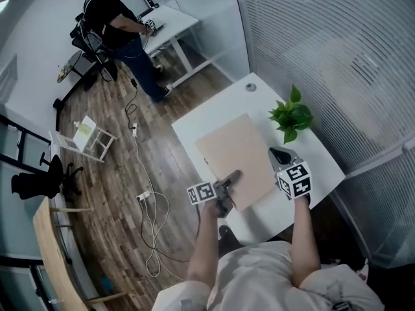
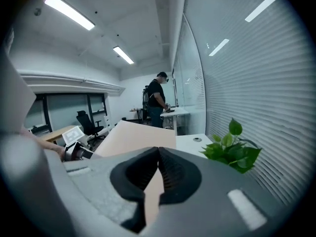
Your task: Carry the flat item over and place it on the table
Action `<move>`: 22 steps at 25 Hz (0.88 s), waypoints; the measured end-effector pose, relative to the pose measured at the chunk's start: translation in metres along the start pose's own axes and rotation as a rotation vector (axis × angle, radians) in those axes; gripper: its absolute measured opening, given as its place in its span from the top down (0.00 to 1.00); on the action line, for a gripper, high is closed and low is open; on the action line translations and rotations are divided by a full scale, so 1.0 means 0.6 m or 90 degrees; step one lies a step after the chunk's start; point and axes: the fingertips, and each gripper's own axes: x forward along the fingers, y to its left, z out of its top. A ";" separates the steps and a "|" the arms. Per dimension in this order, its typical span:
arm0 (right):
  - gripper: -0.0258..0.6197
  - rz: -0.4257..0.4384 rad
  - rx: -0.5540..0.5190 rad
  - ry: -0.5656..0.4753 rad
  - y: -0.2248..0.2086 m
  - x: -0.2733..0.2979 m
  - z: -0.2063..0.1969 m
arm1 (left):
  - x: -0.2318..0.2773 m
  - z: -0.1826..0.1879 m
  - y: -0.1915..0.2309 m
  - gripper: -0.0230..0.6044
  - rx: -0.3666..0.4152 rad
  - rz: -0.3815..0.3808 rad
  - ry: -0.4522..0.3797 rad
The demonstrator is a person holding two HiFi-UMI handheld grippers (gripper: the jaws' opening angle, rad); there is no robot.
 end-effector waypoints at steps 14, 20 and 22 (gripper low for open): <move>0.96 0.086 -0.011 0.161 -0.011 0.170 -0.174 | 0.085 -0.058 0.122 0.49 -0.224 -0.017 -0.009; 0.96 0.099 -0.071 0.241 -0.020 0.185 -0.232 | 0.114 -0.064 0.139 0.49 -0.245 -0.062 0.016; 0.96 0.088 -0.079 0.245 -0.026 0.189 -0.226 | 0.118 -0.058 0.132 0.49 -0.235 -0.063 0.026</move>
